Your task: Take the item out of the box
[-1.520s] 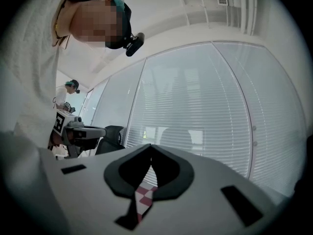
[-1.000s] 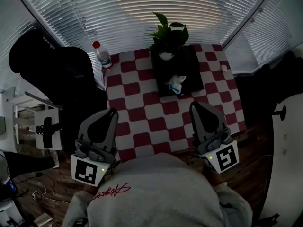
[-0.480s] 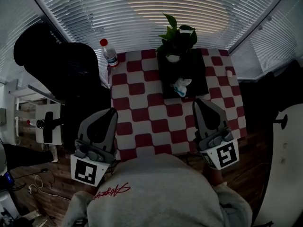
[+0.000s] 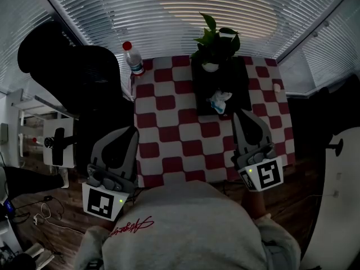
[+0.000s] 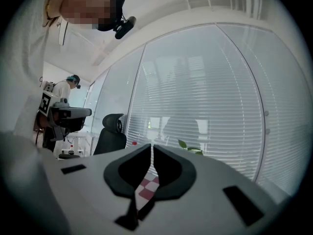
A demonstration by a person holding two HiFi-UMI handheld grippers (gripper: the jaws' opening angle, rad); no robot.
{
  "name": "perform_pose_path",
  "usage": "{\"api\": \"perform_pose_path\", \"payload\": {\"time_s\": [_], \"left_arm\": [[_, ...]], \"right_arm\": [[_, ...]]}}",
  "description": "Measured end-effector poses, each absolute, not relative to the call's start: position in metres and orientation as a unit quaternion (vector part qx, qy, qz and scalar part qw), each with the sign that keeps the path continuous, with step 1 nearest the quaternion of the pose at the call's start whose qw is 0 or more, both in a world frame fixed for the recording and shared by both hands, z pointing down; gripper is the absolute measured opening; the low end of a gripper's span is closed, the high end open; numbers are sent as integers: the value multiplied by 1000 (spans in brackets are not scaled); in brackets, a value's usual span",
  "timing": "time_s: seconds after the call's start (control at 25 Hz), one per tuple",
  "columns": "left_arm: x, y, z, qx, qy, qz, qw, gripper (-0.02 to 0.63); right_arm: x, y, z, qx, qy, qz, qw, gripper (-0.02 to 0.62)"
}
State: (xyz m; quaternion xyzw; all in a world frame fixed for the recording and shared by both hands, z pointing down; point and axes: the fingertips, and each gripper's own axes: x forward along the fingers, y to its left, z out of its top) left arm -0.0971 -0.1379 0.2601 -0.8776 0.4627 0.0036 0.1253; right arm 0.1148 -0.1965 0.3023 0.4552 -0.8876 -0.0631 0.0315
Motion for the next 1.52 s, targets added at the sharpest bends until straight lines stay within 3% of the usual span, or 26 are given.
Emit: {"api": "perform_pose_path", "payload": {"time_s": [0.24,0.36,0.76,1.52], "left_arm": [[-101,-139,259,-875,467,1,125,18],[-103,-140,259,-874,470,-2,125,18],[-107,-143,260,-869,479,-7,127,17],[-117,-140,259,-859,496,-14,128,18]], "right_arm": [[116,-208,312,461,-885,-55,42,16],[117,-214,317,461,-885,-50,44,101],[117,-235,348,459,-885,-26,81,158],[126,-276,425,458,-872,15,172,172]]}}
